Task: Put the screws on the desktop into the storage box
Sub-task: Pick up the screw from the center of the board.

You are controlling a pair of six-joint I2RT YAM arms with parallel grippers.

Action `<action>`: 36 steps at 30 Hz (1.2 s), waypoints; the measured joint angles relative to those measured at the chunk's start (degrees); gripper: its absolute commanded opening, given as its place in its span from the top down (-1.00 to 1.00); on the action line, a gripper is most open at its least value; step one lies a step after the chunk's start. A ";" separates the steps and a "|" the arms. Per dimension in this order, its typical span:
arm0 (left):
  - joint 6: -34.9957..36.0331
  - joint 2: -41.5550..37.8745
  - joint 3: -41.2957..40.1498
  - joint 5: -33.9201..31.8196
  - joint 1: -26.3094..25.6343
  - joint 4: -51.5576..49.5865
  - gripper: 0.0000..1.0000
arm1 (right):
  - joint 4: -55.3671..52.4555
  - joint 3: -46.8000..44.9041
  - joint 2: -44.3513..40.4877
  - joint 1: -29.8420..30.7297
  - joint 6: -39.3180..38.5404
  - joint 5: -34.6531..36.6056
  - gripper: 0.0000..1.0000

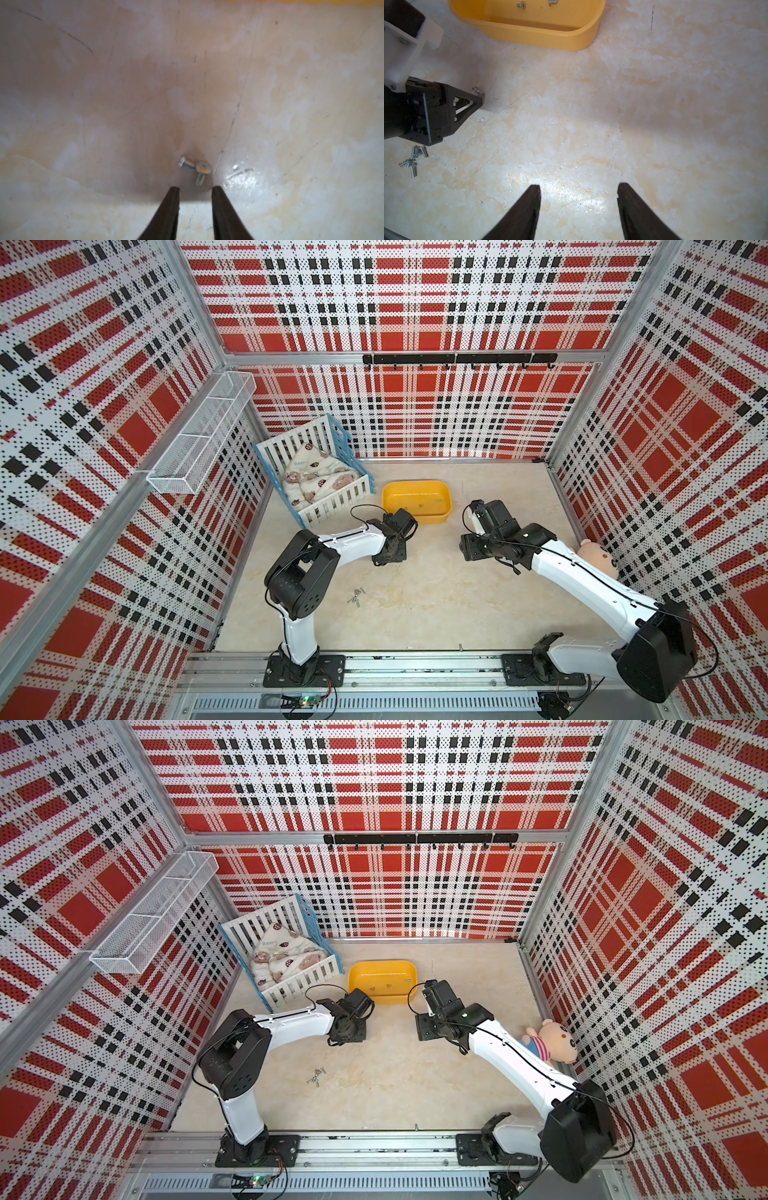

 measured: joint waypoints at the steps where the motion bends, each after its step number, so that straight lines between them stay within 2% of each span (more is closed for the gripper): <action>1: 0.07 0.44 0.44 0.04 -0.04 0.09 0.38 | 0.00 0.00 0.02 0.00 0.02 0.00 -0.30; 13: 1.05 2.89 2.73 0.20 -0.02 0.55 0.39 | 0.02 0.00 0.02 0.00 -0.02 0.04 -0.31; 23: 1.38 3.50 3.45 0.20 0.02 0.61 0.66 | 0.04 0.00 0.02 0.00 -0.02 0.07 -0.31; 36: 1.38 3.39 3.45 -0.17 -0.02 0.59 0.78 | 0.04 0.00 0.02 0.00 -0.02 0.09 -0.30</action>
